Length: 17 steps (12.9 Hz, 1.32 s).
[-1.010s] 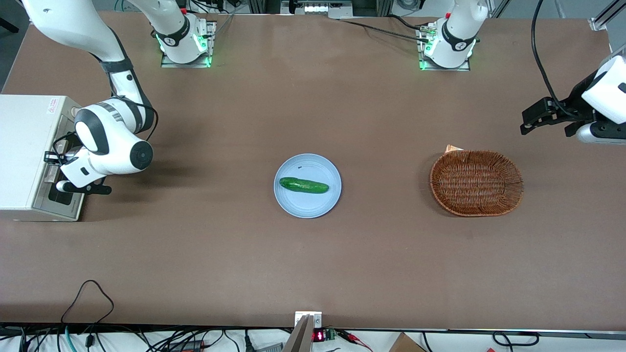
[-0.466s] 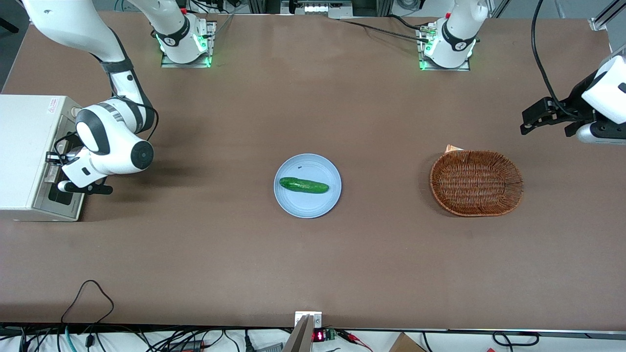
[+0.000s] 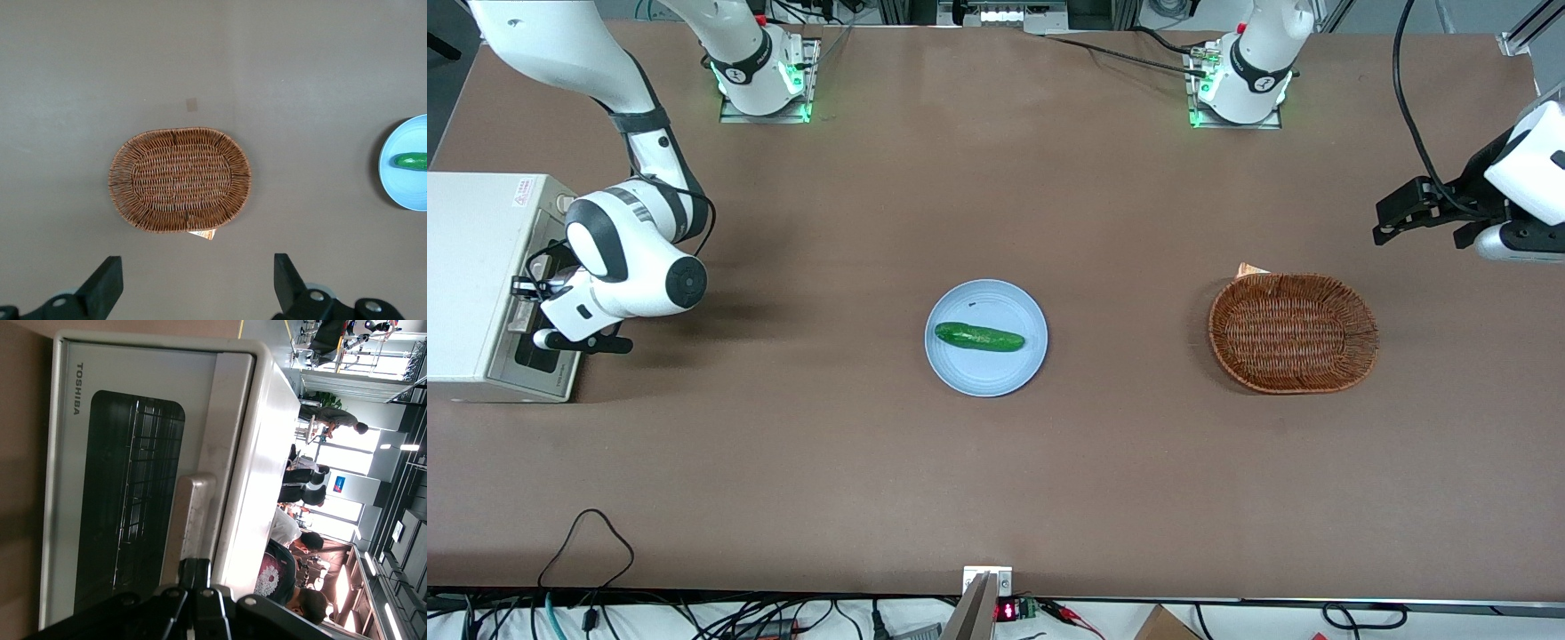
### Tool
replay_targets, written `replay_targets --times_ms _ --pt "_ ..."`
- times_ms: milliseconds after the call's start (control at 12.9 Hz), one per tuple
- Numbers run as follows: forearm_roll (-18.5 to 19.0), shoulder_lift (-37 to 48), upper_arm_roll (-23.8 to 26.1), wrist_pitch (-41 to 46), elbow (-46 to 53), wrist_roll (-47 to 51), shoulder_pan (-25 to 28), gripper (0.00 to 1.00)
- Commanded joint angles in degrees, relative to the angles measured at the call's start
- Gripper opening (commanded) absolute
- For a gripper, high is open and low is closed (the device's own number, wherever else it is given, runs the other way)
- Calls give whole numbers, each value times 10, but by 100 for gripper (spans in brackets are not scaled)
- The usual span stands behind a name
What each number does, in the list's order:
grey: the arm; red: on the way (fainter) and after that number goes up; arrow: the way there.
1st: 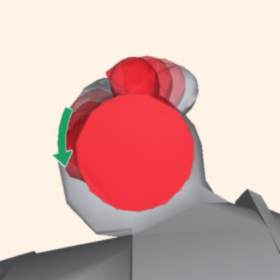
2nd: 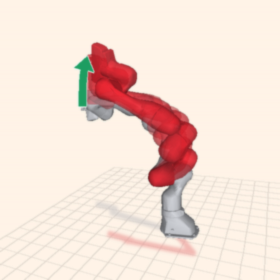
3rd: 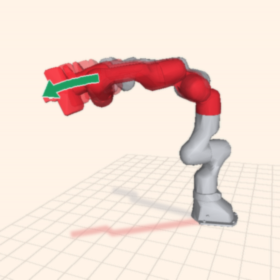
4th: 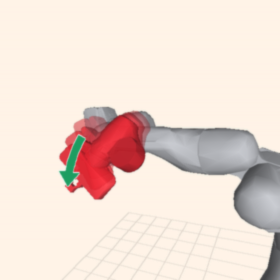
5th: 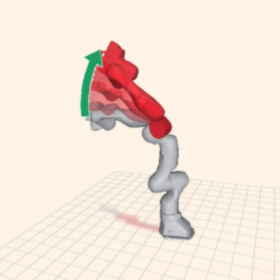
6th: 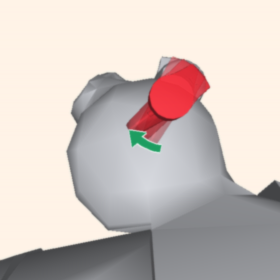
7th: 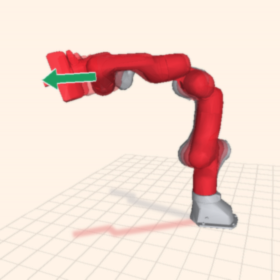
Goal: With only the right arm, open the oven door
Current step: 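Close the right gripper on the silver door handle, then pull the handle outward and down with the right gripper, swinging the door open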
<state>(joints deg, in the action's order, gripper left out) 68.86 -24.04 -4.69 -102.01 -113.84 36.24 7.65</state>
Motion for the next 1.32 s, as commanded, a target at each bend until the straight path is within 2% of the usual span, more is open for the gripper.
replay_targets --times_ms 0,78,311,855,1010,1244 --pt "2 -1 6 -8 -8 11 -2 1" --pt "1 -2 7 -9 -8 10 -2 1" --pt "-38 -3 12 -21 -5 8 0 1" --pt "-41 -20 35 -26 0 7 2 1" --pt "-67 -24 45 -37 6 7 2 1" --pt "-69 -33 49 -38 10 7 4 1"
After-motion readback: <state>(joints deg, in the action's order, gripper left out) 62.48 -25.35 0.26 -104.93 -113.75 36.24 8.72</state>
